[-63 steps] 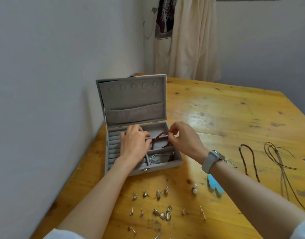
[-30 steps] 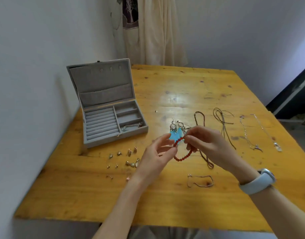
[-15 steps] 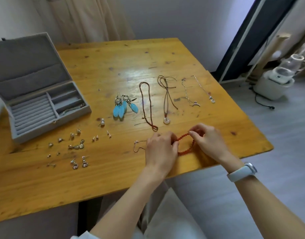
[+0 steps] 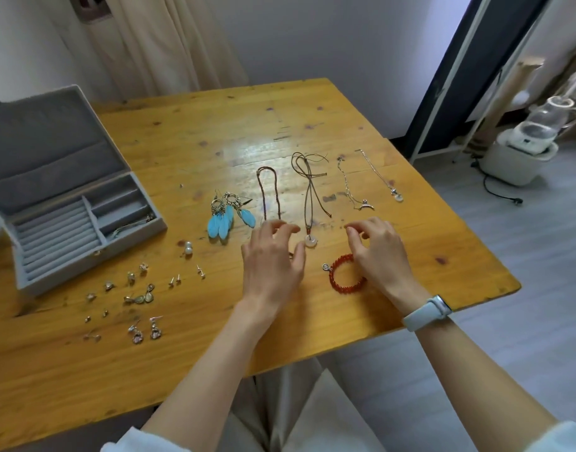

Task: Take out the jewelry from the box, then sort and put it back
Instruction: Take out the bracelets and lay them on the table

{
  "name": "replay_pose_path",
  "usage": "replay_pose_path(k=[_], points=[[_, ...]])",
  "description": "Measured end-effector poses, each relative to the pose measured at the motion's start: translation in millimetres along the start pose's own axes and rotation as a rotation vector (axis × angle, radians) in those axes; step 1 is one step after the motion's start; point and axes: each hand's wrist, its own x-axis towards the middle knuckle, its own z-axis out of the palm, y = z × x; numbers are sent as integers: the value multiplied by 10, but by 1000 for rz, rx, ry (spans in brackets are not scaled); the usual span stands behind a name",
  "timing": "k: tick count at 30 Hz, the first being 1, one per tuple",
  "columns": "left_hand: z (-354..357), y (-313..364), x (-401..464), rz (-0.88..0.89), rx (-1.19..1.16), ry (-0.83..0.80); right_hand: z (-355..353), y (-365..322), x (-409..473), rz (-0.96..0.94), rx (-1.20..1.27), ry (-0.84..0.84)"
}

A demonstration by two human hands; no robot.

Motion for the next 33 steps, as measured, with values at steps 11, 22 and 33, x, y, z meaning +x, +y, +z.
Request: replay_pose_path(k=[11, 22, 33], points=[[-922, -1020, 323, -146, 140, 68, 613, -1217, 531, -318, 109, -240], [-1318, -2288, 182, -532, 261, 120, 1700, -2423, 941, -575, -235, -410], [-1266, -2353, 164, -549, 240, 196, 1881, -2508, 1055, -579, -213, -511]])
